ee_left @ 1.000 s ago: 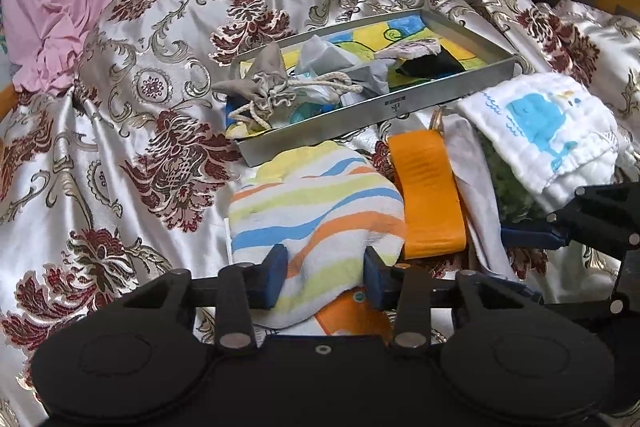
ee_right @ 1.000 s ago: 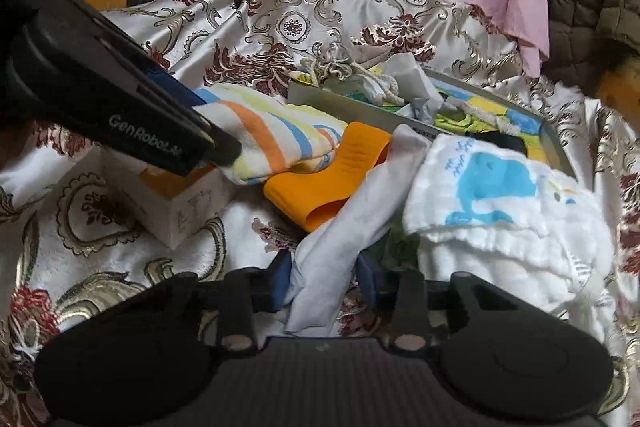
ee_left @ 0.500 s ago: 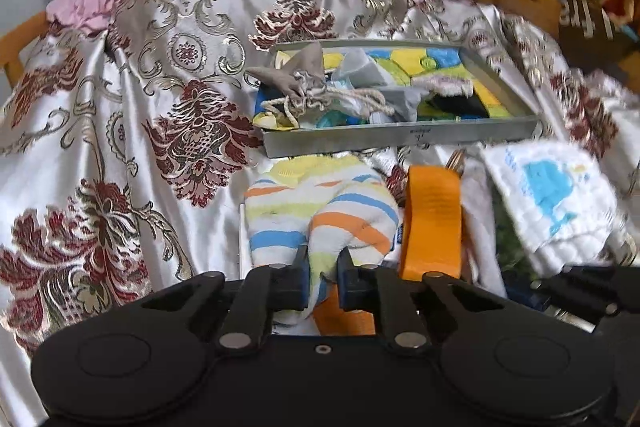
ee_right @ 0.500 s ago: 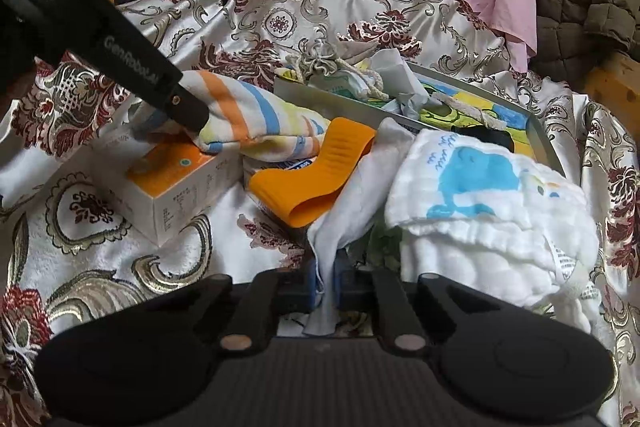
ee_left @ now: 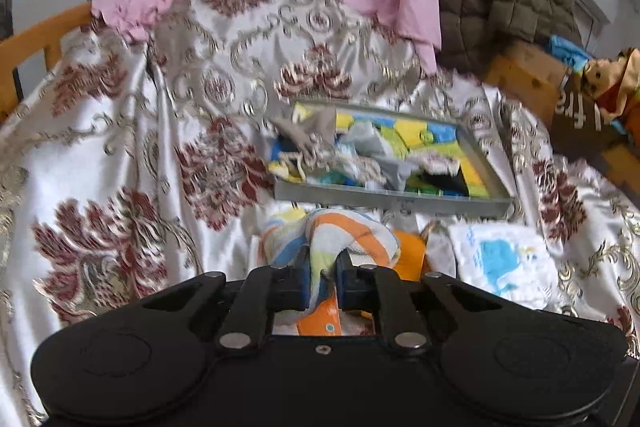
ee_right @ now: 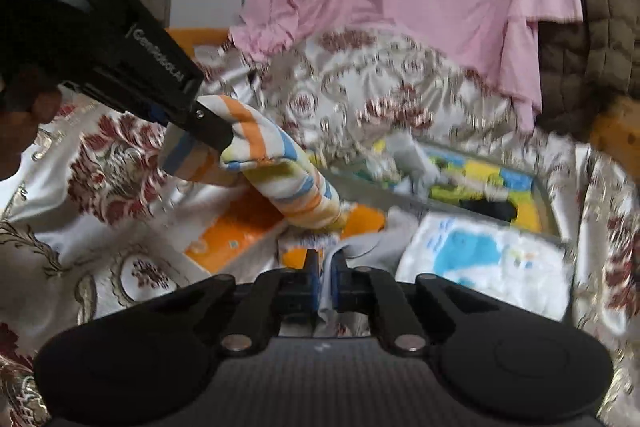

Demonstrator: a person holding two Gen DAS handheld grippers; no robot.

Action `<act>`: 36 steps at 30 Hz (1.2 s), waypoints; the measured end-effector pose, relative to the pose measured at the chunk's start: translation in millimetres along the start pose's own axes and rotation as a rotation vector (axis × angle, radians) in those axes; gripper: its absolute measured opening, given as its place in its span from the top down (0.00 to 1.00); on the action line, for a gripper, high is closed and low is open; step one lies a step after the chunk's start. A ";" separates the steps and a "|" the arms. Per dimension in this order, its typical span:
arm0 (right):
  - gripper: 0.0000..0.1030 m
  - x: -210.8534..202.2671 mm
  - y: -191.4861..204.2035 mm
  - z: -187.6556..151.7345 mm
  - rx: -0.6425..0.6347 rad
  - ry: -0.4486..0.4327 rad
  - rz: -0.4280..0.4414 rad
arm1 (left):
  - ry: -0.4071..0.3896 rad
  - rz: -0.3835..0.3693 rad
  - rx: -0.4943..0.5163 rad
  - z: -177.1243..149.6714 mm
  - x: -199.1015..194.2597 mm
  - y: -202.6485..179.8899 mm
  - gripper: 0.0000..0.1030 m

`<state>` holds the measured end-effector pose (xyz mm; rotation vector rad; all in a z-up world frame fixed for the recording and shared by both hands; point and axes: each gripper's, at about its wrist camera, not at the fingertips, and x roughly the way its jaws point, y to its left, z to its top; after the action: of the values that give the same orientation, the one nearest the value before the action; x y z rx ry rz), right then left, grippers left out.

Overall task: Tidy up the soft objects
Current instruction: 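Carry the striped cloth and white sock toward the painted tray with both tools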

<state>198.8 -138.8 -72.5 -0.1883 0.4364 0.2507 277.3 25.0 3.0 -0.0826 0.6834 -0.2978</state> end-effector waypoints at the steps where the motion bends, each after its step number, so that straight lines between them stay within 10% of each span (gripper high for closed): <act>1: 0.94 -3.8 1.4 1.0 -0.011 -0.019 0.000 | -0.021 0.008 0.007 0.6 -4.5 -0.9 0.89; 28: 0.97 -21.6 11.7 4.3 -0.095 -0.180 -0.041 | -0.126 -0.033 -0.039 3.9 -22.6 4.8 0.89; 36: 0.97 -10.1 0.1 6.5 -0.025 -0.104 -0.088 | -0.115 -0.062 -0.016 1.6 -17.8 -1.3 0.88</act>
<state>192.5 -139.2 -62.4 -0.2171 0.3211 0.1786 264.9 29.0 15.4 -0.1351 0.5699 -0.3444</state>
